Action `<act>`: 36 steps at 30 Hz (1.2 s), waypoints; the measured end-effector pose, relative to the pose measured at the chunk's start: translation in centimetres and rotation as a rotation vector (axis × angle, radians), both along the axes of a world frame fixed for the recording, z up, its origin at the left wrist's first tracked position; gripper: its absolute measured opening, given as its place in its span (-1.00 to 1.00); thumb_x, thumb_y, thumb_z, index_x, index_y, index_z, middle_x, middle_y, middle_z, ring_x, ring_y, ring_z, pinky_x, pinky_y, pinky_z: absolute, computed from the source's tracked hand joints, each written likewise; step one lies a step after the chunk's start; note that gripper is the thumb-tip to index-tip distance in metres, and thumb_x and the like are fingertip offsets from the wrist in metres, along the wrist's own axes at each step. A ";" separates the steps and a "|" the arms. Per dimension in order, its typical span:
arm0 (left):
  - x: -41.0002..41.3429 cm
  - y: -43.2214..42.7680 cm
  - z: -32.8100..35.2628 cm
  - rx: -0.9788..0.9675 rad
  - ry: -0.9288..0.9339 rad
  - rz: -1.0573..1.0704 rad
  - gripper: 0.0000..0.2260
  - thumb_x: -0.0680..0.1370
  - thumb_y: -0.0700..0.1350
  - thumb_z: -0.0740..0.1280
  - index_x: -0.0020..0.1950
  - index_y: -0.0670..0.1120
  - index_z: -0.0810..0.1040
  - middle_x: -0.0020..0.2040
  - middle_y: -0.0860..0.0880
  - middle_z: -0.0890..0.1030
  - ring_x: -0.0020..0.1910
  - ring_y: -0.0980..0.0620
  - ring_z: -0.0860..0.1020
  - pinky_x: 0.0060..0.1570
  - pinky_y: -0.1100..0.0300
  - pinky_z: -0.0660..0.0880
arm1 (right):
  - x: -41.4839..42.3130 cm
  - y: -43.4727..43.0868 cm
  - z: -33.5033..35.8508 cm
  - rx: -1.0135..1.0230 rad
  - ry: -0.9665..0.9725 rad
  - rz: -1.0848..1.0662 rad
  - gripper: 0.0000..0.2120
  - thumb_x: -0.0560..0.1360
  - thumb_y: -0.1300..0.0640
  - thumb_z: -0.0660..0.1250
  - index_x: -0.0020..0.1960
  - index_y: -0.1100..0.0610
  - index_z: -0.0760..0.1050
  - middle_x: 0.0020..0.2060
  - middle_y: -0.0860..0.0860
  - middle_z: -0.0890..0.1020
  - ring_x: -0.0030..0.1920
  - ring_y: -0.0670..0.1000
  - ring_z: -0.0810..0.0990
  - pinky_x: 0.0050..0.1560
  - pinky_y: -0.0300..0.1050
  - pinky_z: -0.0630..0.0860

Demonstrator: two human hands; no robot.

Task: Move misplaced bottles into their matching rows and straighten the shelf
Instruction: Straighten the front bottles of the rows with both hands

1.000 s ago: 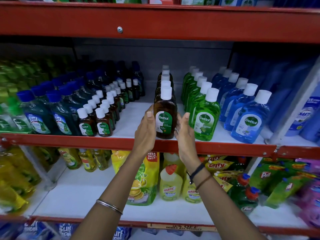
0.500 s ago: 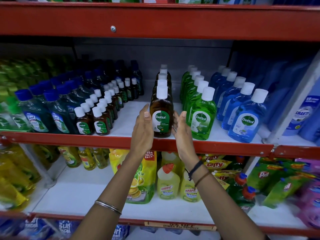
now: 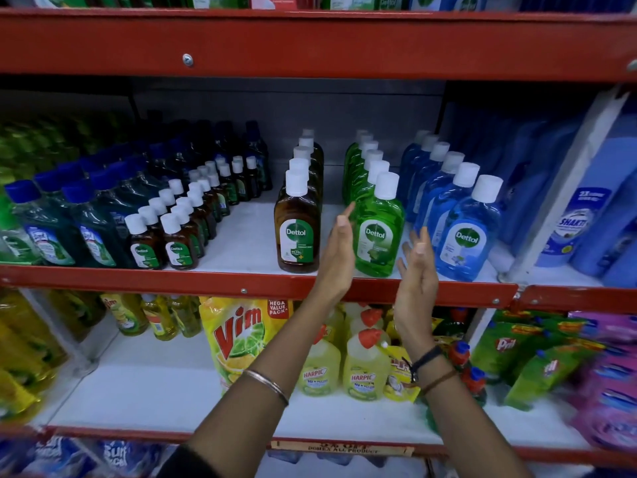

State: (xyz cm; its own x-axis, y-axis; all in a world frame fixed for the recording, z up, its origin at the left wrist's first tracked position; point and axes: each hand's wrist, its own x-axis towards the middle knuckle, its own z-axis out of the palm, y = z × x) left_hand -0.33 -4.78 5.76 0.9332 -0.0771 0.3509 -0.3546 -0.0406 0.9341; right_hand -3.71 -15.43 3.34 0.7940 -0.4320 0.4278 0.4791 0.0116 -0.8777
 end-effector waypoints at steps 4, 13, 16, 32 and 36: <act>0.8 -0.3 0.0 -0.025 -0.022 0.005 -0.46 0.33 0.67 -0.10 0.23 0.60 0.32 0.47 -0.01 0.42 0.44 -0.01 0.41 0.41 -0.21 0.37 | 0.0 -0.8 1.2 -0.032 0.061 0.163 -0.19 0.32 -0.56 0.05 0.42 -0.13 0.30 0.42 -0.08 0.40 0.41 -0.13 0.36 0.45 -0.03 0.29; 0.5 0.1 -0.5 0.001 -0.052 0.088 -0.44 0.36 0.65 -0.11 0.27 0.57 0.35 0.43 -0.04 0.46 0.42 -0.08 0.43 0.39 -0.26 0.37 | 0.5 -2.6 3.0 -0.004 0.136 0.323 0.04 0.12 -0.65 0.11 0.39 -0.01 0.37 0.25 -0.12 0.51 0.25 -0.19 0.48 0.13 -0.38 0.49; 0.0 0.0 -0.3 0.009 -0.048 0.084 -0.45 0.34 0.66 -0.12 0.24 0.60 0.34 0.45 -0.02 0.45 0.44 -0.05 0.41 0.40 -0.26 0.36 | 0.4 -2.6 2.9 -0.004 0.131 0.316 0.02 0.13 -0.65 0.10 0.38 -0.02 0.37 0.27 -0.09 0.49 0.31 -0.09 0.46 0.32 -0.17 0.41; -1.5 -1.8 -0.8 0.014 -0.159 0.253 -0.39 0.44 0.58 -0.11 0.40 0.42 0.29 0.37 0.07 0.40 0.37 0.29 0.37 0.42 0.13 0.35 | 0.6 -3.6 3.0 -0.081 0.136 0.363 -0.11 0.19 -0.64 0.06 0.35 -0.14 0.37 0.36 -0.01 0.47 0.36 -0.04 0.44 0.41 0.00 0.37; -3.4 -4.7 -0.8 0.029 -0.481 0.415 -0.51 0.65 0.28 -0.02 0.40 0.02 0.39 0.31 -0.11 0.41 0.29 0.39 0.35 0.25 0.48 0.28 | -1.0 -5.1 2.3 -0.036 -0.039 0.161 -0.15 0.37 -0.52 0.04 0.40 0.07 0.37 0.38 0.04 0.46 0.37 -0.07 0.43 0.41 -0.07 0.37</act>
State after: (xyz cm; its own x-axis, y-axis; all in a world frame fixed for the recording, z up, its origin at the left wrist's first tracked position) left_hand -3.78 -9.52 4.97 0.6258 0.2416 0.7416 -0.6835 -0.2883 0.6707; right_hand -4.69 -20.49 5.59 0.8342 -0.2842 0.4727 0.5076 0.0602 -0.8595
